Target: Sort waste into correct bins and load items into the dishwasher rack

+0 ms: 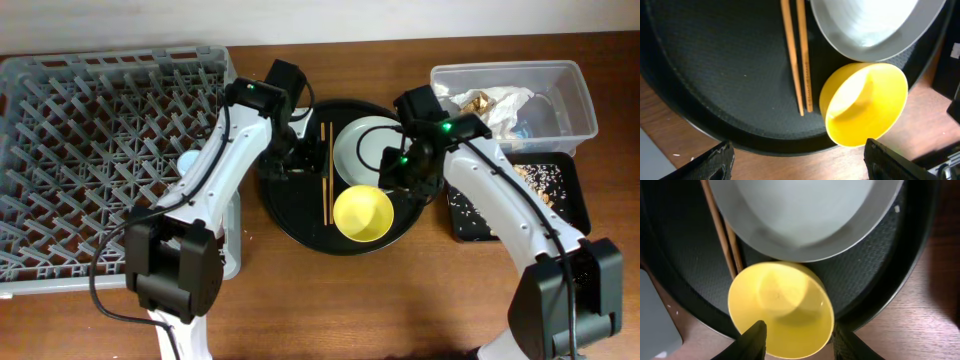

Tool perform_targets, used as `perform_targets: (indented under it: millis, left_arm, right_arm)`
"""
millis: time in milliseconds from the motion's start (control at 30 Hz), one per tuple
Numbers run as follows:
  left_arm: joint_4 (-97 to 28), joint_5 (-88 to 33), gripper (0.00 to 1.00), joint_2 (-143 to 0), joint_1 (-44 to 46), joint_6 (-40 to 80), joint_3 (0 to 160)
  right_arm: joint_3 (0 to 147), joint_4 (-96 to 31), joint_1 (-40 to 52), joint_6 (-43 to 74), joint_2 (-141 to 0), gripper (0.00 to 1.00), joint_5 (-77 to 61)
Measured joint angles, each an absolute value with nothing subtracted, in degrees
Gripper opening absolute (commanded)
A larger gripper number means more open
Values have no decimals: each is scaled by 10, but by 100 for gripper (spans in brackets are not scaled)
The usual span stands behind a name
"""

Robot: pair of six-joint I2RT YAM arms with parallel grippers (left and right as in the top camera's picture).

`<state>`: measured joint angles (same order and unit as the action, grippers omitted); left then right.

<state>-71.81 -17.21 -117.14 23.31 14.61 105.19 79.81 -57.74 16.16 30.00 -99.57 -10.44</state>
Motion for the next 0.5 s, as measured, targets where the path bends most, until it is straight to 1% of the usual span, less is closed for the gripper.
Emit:
perform_targets:
  millis: [133,233,300,333,367,433,500]
  left_arm:
    - [-696,-175,81,-1171,264,146,1041]
    - [-677,-178,77,-1171,288,149,1020]
    - [-663,-180,72,-1171,295,154,1004]
    - [-653,-181,72,-1171,297,158,990]
    - [-651,-181,70,-1172,297,162,985]
    - [-637,-181,70,-1172,297,166,975]
    - [-624,-180,69,-1172,298,167,963]
  right_arm:
    - [798,-577,114,295,-996,43,-122]
    - [806,-591,83,278,-995,44,-136]
    - [816,-601,74,265,-995,45,-140]
    - [838,-609,63,261,-990,47,-143]
    - [851,-615,58,256,-986,48,-143]
    - [872,-621,49,251,-972,49,-145]
    - [889,-624,34,248,-954,54,-145]
